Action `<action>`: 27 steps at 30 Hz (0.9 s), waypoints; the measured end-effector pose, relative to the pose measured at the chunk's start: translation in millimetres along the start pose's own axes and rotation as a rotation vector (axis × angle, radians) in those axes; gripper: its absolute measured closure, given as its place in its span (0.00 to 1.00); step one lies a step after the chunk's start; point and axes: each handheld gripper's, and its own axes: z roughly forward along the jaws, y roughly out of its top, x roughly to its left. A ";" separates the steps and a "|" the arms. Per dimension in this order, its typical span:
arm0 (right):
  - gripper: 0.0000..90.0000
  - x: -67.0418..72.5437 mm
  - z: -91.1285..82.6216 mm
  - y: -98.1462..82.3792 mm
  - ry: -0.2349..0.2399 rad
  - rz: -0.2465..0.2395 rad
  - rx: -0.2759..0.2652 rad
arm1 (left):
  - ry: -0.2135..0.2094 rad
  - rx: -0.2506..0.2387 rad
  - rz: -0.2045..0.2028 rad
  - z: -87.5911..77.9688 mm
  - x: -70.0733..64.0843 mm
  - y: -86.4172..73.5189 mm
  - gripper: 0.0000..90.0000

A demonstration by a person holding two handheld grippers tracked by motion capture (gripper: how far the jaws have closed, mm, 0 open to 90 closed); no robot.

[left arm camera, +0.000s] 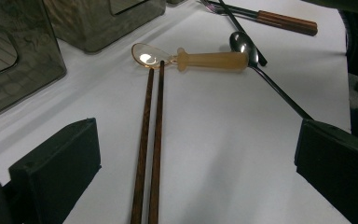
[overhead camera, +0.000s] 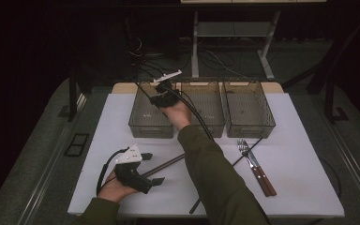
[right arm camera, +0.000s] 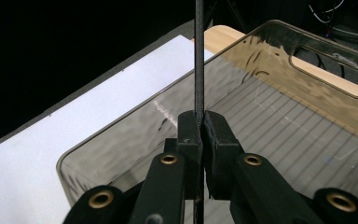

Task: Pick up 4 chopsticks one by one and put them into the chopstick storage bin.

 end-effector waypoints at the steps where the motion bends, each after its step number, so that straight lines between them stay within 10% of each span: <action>1: 0.95 -0.4 2.1 -0.1 0.001 0.003 0.002 | 0.000 0.001 0.001 -0.1 -0.2 0.0 0.00; 15: 0.85 -0.4 18.7 -11.0 -0.057 -0.001 0.100 | -0.003 0.004 0.001 0.5 0.2 -0.4 0.00; 27: 0.62 -5.4 -15.0 -14.9 0.036 -0.020 0.100 | -0.001 0.001 -0.001 -0.4 1.2 -0.6 0.00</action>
